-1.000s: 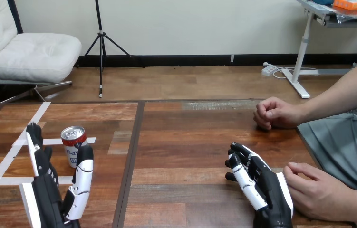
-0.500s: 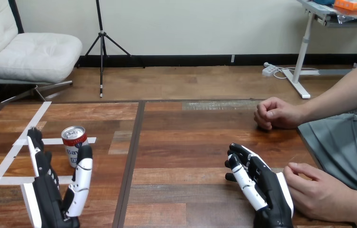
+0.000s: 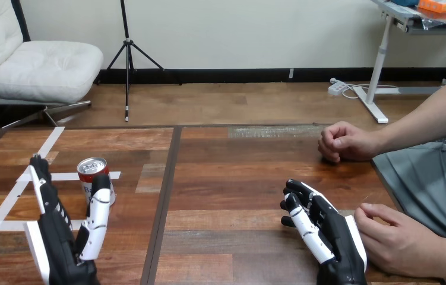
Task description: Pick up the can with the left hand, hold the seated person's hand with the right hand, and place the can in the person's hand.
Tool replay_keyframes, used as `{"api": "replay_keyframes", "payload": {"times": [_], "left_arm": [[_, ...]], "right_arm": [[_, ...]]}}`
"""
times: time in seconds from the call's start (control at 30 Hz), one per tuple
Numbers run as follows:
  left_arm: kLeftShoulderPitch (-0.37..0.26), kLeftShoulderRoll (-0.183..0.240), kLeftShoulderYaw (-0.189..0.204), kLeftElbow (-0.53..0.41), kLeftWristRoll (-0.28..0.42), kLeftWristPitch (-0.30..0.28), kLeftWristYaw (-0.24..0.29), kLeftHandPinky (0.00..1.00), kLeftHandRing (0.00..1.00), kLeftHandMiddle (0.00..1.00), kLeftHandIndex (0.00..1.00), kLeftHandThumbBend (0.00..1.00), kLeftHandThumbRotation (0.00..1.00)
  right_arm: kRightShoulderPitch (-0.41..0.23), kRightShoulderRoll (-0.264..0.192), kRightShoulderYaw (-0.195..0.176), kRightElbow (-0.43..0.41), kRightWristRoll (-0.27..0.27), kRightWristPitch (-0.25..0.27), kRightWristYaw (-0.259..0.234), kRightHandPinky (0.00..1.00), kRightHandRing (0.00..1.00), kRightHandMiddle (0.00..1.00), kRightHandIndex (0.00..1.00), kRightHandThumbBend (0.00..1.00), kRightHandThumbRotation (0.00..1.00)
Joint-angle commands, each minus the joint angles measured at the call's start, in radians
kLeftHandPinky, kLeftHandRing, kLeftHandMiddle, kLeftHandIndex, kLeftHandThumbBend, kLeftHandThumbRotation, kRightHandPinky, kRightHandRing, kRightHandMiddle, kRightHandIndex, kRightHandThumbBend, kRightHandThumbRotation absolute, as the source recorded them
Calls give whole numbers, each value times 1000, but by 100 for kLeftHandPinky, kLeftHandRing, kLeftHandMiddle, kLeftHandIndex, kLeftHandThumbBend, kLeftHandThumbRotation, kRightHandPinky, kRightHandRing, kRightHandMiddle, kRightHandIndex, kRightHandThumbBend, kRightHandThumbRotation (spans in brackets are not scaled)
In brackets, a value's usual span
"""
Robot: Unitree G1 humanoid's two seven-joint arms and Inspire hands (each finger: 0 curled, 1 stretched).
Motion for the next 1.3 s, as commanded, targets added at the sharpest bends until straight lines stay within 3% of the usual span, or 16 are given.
{"api": "replay_keyframes", "payload": {"times": [0.0, 0.73, 1.27], "left_arm": [[-91, 24, 12, 30, -1, -4, -12, 100, 100, 100, 100, 62, 62], [-177, 49, 42, 115, -67, -1, -71, 100, 100, 100, 100, 60, 56], [-215, 58, 51, 145, -88, 27, -114, 100, 100, 100, 100, 57, 47]], "right_arm": [[-58, 7, 0, 2, 11, 3, 2, 72, 79, 83, 80, 54, 56], [-49, 5, 5, -14, 4, 8, -1, 72, 79, 83, 80, 54, 58], [-45, 7, 5, -18, 8, 8, 1, 72, 80, 83, 79, 55, 58]]}}
